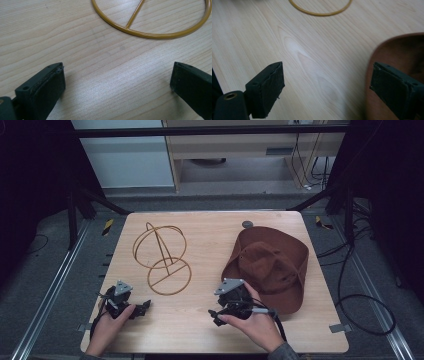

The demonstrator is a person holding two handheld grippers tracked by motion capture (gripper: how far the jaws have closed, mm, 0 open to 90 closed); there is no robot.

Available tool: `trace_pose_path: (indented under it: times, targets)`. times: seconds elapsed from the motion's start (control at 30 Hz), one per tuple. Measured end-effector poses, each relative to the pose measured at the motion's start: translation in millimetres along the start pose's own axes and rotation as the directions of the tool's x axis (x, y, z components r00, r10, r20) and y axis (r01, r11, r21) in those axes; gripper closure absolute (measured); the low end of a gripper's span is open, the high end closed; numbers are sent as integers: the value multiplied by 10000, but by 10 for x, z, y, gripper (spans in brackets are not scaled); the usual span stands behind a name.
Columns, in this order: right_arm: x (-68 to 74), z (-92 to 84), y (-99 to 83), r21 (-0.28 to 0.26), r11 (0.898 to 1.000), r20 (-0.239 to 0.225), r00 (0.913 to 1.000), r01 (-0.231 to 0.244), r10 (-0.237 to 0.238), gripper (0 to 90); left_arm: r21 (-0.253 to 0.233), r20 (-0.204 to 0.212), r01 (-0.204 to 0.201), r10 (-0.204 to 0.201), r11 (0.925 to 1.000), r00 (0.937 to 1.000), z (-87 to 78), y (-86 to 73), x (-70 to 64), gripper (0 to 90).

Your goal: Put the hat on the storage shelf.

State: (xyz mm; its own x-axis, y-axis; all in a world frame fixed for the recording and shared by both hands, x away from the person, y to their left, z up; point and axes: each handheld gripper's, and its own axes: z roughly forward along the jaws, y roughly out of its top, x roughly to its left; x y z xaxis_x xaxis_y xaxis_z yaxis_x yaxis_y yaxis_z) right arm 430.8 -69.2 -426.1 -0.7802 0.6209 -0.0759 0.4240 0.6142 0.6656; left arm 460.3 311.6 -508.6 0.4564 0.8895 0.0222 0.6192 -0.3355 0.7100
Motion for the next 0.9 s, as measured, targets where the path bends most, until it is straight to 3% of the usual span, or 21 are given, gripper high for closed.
trace_pose_path:
  times: [0.1,0.23,0.3,0.33,0.37,0.4,0.47,0.73,0.9]
  targets:
    - [-108,-87,-23,48,10000,10,10000,-75,75,121,-2,-1,4,-4,10000,10000,0,0,0,0]
    - [-397,-299,-94,377,9992,170,9998,-109,103,124,22,-4,-22,22,10000,10000,-2,-1,0,0]
    - [-460,-346,-111,395,9991,229,9996,-143,134,133,19,-4,-19,19,10000,10000,-3,-1,-1,0]
    - [-591,-430,-148,365,9986,229,9990,-386,378,128,21,-3,-27,27,10000,10000,-3,-1,-1,0]
    - [-591,-430,-148,365,9986,229,9990,-386,378,128,21,-1,-19,19,10000,10000,-3,-1,-1,0]
    - [-711,-504,-184,400,9976,364,9978,-561,547,133,22,-2,-21,21,10000,10000,-3,-1,-1,0]
    - [-809,-572,-219,480,9965,599,9961,-682,653,143,20,-8,-23,23,10000,10000,-3,-1,-1,0]
    - [-1125,-760,-315,704,9931,1154,9896,-941,856,159,20,-4,-22,22,10000,10000,-3,-1,-1,0]
    - [-1264,-821,-284,892,9901,1149,9886,-1081,975,153,21,2,24,-24,10000,10000,-3,-3,-5,0]
